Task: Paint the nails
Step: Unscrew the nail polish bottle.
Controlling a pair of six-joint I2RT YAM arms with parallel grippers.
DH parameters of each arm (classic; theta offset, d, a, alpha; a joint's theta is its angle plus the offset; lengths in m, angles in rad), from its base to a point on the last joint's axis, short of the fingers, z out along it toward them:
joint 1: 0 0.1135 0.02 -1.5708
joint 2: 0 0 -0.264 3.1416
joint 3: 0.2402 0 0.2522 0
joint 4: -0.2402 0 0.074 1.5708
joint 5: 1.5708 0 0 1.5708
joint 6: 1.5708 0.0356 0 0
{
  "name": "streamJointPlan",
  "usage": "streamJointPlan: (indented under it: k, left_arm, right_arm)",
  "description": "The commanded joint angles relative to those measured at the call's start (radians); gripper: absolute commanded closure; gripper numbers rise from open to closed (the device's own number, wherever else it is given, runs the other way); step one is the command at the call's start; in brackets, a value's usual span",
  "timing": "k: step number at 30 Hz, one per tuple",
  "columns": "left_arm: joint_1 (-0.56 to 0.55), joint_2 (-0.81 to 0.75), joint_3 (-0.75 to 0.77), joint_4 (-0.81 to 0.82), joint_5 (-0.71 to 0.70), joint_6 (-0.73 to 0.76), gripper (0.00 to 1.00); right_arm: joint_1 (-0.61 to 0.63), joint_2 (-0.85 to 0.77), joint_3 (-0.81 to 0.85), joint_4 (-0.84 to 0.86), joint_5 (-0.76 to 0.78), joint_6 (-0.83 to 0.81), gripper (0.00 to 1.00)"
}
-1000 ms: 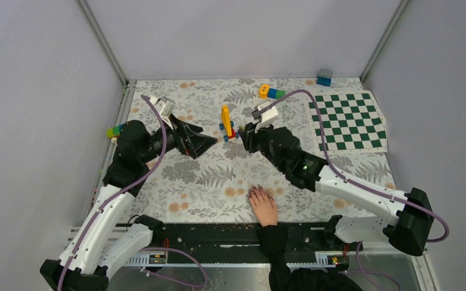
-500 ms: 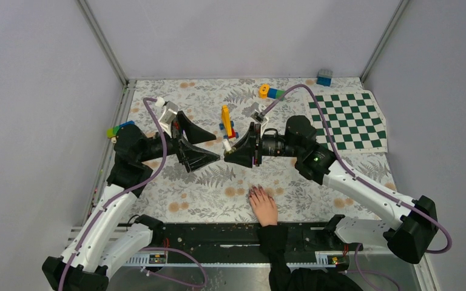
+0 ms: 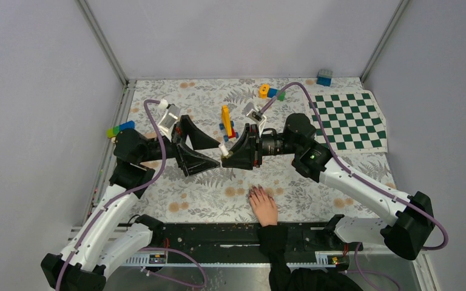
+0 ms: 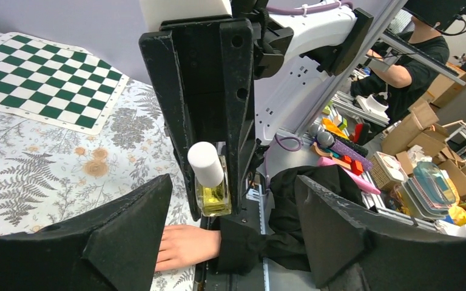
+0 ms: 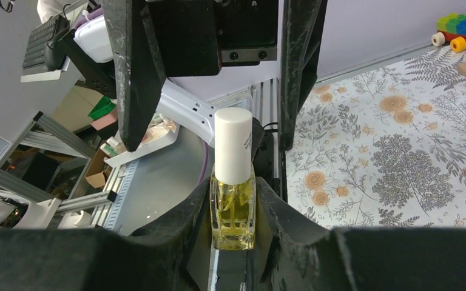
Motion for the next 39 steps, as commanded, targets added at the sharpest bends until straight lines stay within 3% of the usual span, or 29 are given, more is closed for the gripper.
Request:
streamJointPlan:
  k: [1,17,31,36,39]
  left_arm:
    - [-0.013,0.018,0.004,0.073,0.027,-0.027,0.26]
    - [-0.022,0.033,-0.007,0.083,-0.008,-0.041,0.6]
    - [-0.024,0.05,-0.008,0.069,-0.026,-0.038,0.79]
    - [-0.028,0.042,-0.009,0.068,-0.02,-0.029,1.0]
    - [-0.032,0.033,-0.012,0.067,-0.021,-0.021,1.0]
  right_arm:
    - [-0.007,0.002,0.031,0.08,-0.043,0.031,0.98]
    - [0.01,0.05,0.043,0.07,-0.033,0.01,0.99]
    - [0.035,0.049,0.077,-0.077,0.029,-0.106,1.0]
    - [0.041,0.06,0.079,-0.087,0.082,-0.105,1.0]
    - [0.041,0.062,0.078,-0.09,0.118,-0.1,1.0]
